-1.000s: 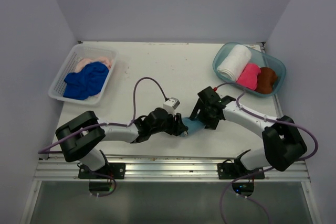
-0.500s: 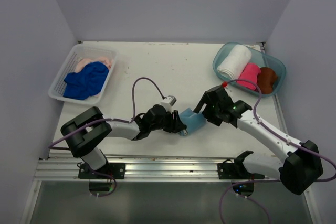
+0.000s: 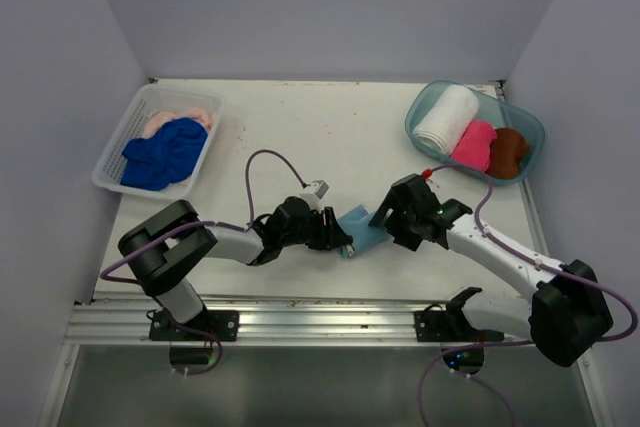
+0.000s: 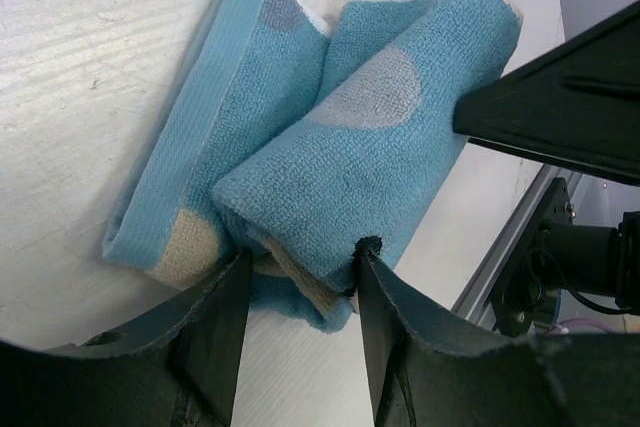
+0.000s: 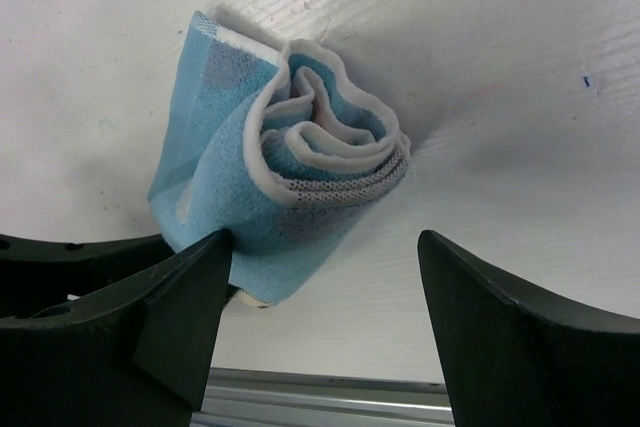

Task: Roll the towels
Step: Roll the towel, then place the rolled towel into the container

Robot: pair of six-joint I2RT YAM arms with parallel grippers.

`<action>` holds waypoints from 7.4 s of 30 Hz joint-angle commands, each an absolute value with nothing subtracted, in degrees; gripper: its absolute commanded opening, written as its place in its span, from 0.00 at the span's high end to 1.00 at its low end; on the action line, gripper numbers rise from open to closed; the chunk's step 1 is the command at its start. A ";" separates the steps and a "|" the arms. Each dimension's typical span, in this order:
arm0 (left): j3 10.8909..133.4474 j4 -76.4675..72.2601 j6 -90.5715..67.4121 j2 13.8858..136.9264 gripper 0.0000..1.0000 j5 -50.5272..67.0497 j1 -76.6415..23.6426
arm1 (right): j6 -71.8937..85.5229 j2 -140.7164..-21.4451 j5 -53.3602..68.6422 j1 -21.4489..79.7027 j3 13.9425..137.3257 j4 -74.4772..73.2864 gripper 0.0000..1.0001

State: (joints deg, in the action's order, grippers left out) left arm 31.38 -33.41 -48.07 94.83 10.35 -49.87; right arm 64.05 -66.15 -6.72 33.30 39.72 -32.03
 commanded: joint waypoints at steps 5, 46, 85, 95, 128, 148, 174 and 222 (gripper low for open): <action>30.67 -35.42 -49.39 95.98 0.51 11.69 -48.96 | 67.59 -73.38 -6.32 33.40 38.41 -20.84 0.22; 45.70 -15.03 -24.43 92.11 0.26 -10.11 -59.85 | 56.78 -96.94 -5.01 33.93 63.02 -41.49 0.37; 37.61 -17.50 -42.10 91.84 0.47 11.51 -41.75 | 62.05 -82.79 -1.85 35.24 50.01 -31.91 0.16; 40.78 -14.50 -41.92 97.56 0.55 14.33 -41.75 | 63.98 -87.01 1.40 36.12 48.08 -21.55 0.17; 40.43 -14.94 -41.31 98.26 0.58 15.91 -41.75 | 62.76 -101.50 -9.13 41.31 55.98 -31.28 0.21; 37.09 6.76 -35.69 71.47 0.52 9.49 -38.68 | 57.23 -103.54 -13.62 41.22 60.99 -35.86 0.67; 40.87 10.46 -31.55 67.94 0.51 12.39 -29.27 | 32.79 -92.28 -18.55 24.89 88.23 -57.38 0.74; 43.07 10.46 -31.29 72.07 0.51 15.38 -26.37 | 25.84 -127.79 -16.85 -8.26 130.96 -69.87 0.74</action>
State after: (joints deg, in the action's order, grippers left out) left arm 40.73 11.68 -31.70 71.66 14.00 -26.94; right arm 27.14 -128.33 -10.76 -8.27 130.13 -66.92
